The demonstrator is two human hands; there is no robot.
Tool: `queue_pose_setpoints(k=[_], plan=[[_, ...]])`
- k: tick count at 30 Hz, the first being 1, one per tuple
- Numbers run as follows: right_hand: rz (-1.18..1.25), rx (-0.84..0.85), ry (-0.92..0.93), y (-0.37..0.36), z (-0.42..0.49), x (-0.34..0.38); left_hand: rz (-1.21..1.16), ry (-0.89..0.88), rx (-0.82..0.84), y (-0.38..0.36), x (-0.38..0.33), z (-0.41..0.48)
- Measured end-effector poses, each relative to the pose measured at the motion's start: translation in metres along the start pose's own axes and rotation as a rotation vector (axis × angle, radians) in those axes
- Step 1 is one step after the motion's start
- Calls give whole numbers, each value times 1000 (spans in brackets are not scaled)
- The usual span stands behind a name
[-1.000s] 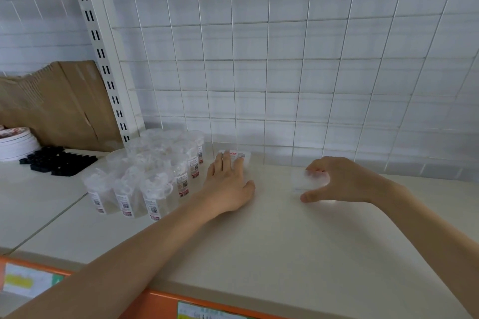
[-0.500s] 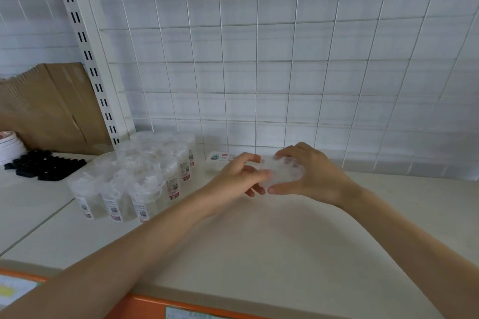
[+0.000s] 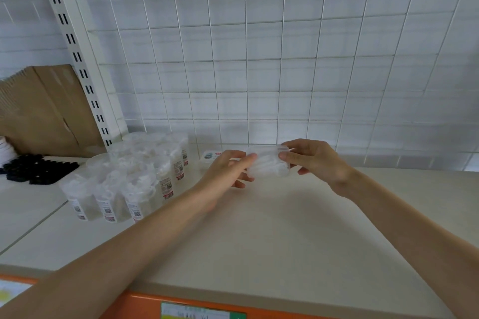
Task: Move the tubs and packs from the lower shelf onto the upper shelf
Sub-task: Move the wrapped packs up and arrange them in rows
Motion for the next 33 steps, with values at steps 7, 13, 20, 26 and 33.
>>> queue_pose_setpoints(k=[7, 13, 20, 26, 33], plan=[[143, -22, 157, 1, -5, 16, 45, 63, -44, 13, -3, 0], [123, 11, 195, -4, -5, 19, -204, 85, -13, 2, -4, -1], [87, 94, 50, -13, 1, 3, -278, -1, -34, 6, -8, 2], [156, 32, -72, -7, 4, -4, -122, -94, 78, -1, -16, -1], [101, 104, -87, -18, 3, -5, -84, -112, 57, 0, -16, 0]])
Point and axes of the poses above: each hand's wrist, its own z-axis towards the middle knuckle, its own y-axis out of the back of the hand, x = y × z, the point moved 9 cm from there along z, towards the middle knuckle, and after that the axes turned 11 degrees about -y, right-handed, at the moved point
